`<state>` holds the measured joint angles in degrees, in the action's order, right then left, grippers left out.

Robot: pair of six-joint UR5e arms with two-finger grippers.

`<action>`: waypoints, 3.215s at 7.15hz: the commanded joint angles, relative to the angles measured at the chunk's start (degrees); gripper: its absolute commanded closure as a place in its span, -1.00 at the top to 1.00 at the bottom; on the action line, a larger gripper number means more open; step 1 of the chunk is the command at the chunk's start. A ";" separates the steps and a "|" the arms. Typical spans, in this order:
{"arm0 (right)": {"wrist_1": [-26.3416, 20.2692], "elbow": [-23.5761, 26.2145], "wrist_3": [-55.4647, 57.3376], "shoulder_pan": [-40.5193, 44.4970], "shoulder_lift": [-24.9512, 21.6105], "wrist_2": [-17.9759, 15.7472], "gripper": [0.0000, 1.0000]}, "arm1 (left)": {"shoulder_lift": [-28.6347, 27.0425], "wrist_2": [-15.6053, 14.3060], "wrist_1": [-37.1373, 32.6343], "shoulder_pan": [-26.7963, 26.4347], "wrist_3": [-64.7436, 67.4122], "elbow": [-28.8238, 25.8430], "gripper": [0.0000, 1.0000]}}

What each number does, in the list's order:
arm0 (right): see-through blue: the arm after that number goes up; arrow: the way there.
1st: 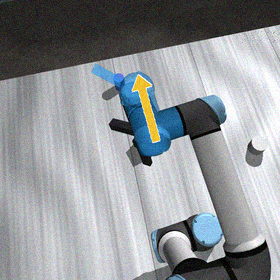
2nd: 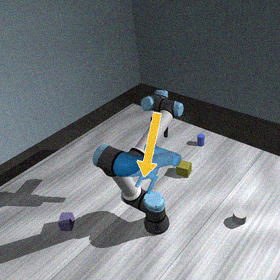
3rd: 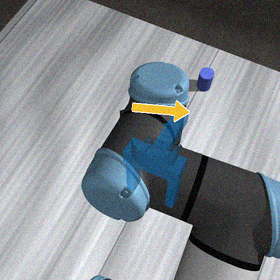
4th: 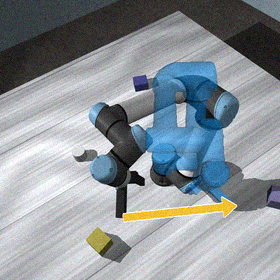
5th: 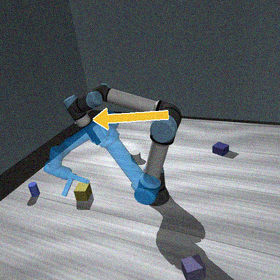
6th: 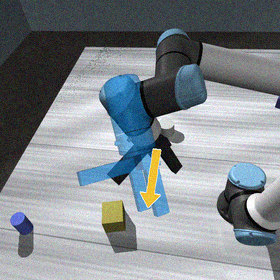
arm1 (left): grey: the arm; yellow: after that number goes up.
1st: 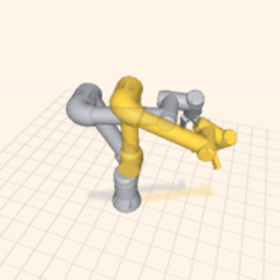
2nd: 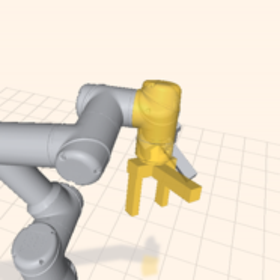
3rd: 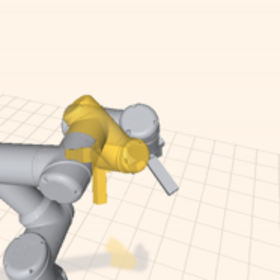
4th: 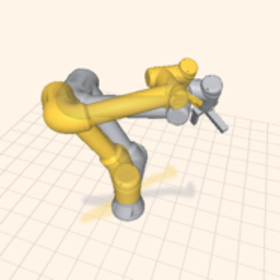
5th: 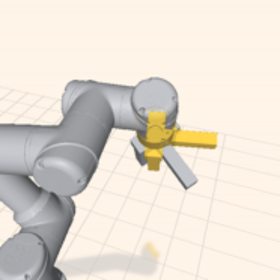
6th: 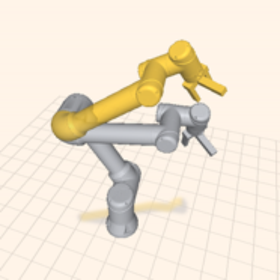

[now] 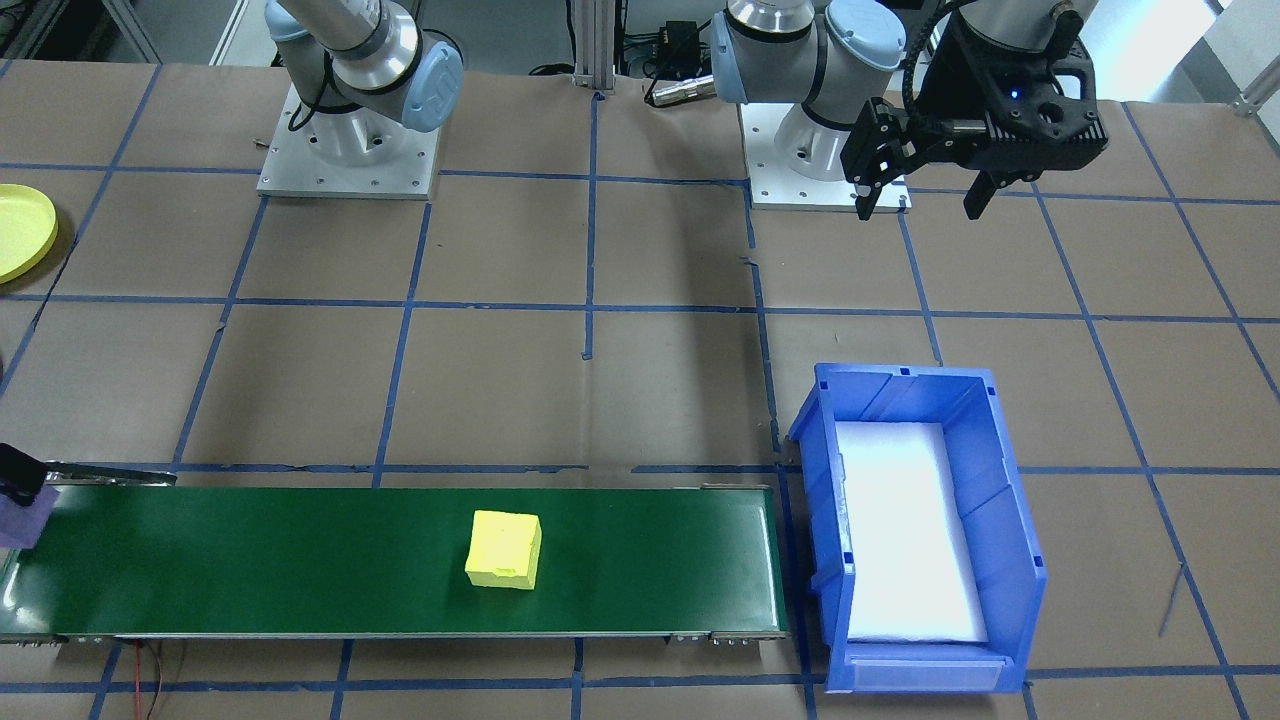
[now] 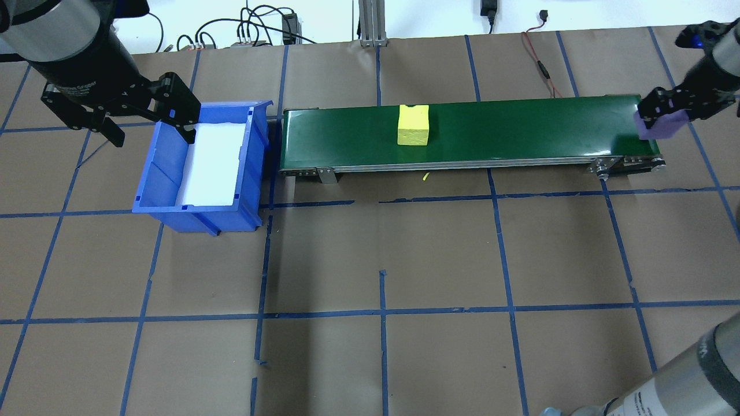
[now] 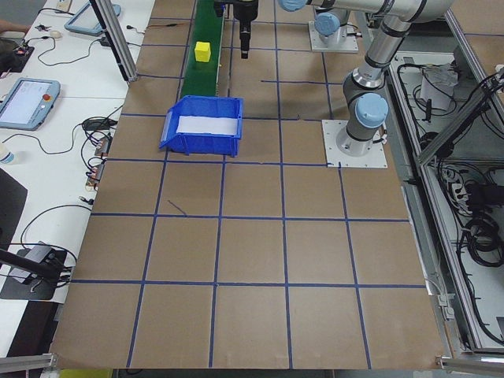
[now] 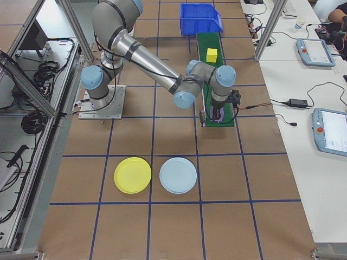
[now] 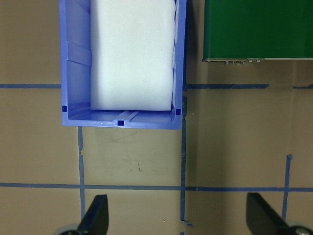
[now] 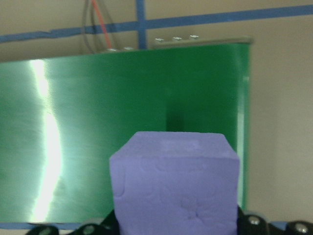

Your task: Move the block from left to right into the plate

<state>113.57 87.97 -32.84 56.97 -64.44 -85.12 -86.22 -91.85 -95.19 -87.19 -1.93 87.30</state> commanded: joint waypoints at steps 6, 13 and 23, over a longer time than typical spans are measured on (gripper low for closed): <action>-0.11 2.56 -30.80 -27.88 5.99 -2.24 -0.11 | 0.00 -0.17 -0.09 0.00 0.44 -0.11 1.00; -0.54 1.77 -25.55 -21.42 -1.63 1.70 1.00 | 0.00 -0.09 0.44 0.26 0.53 -0.46 1.00; -0.37 2.12 21.05 16.06 -3.33 15.05 1.00 | 0.00 -0.09 0.53 0.09 0.53 -0.29 1.00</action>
<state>113.18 90.03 -14.70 71.32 -68.92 -73.01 -86.22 -91.94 -94.66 -87.17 -1.34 87.02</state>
